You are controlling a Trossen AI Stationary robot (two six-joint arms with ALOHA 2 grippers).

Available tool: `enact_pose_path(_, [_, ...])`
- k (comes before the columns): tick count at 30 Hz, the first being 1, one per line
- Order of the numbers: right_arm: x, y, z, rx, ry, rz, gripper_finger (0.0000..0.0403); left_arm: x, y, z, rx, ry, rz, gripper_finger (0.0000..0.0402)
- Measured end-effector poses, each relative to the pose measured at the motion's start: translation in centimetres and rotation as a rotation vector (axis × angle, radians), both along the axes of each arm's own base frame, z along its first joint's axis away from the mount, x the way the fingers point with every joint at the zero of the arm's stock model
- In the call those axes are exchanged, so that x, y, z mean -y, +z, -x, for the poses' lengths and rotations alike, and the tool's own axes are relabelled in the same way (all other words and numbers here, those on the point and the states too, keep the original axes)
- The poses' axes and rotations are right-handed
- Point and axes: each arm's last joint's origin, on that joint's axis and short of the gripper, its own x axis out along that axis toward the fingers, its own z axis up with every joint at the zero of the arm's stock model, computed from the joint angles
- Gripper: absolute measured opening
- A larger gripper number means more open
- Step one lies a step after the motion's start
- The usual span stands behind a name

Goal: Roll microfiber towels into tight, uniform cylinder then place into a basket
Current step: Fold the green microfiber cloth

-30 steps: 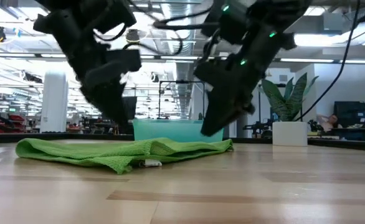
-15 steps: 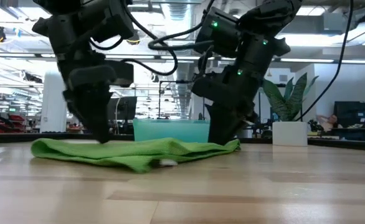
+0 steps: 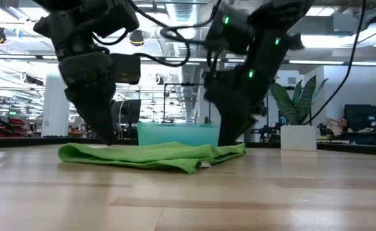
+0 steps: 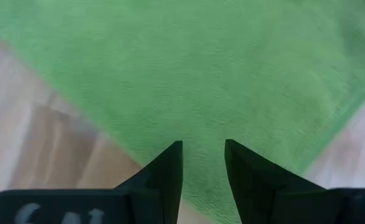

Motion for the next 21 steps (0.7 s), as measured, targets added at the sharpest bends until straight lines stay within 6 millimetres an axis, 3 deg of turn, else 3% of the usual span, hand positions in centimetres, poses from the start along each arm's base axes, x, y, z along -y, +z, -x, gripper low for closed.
enact_pose_path(6, [-2.1,3.6,0.4,0.135,0.069,-0.017,0.0097,0.7,0.2,0.1,-0.017,-0.078,-0.013,0.0109])
enact_pose_path(10, [-4.3,4.6,0.4,0.216,0.133,-0.044,0.0097,1.5,1.2,0.1,-0.071,-0.076,-0.033,0.0109])
enact_pose_path(14, [-6.7,4.3,0.2,0.274,0.197,-0.064,0.0097,2.8,2.3,0.3,-0.096,-0.060,-0.092,0.0109])
enact_pose_path(21, [-10.6,2.0,-0.9,0.376,0.314,-0.072,0.0097,5.5,3.6,0.5,-0.048,-0.083,-0.153,0.0109])
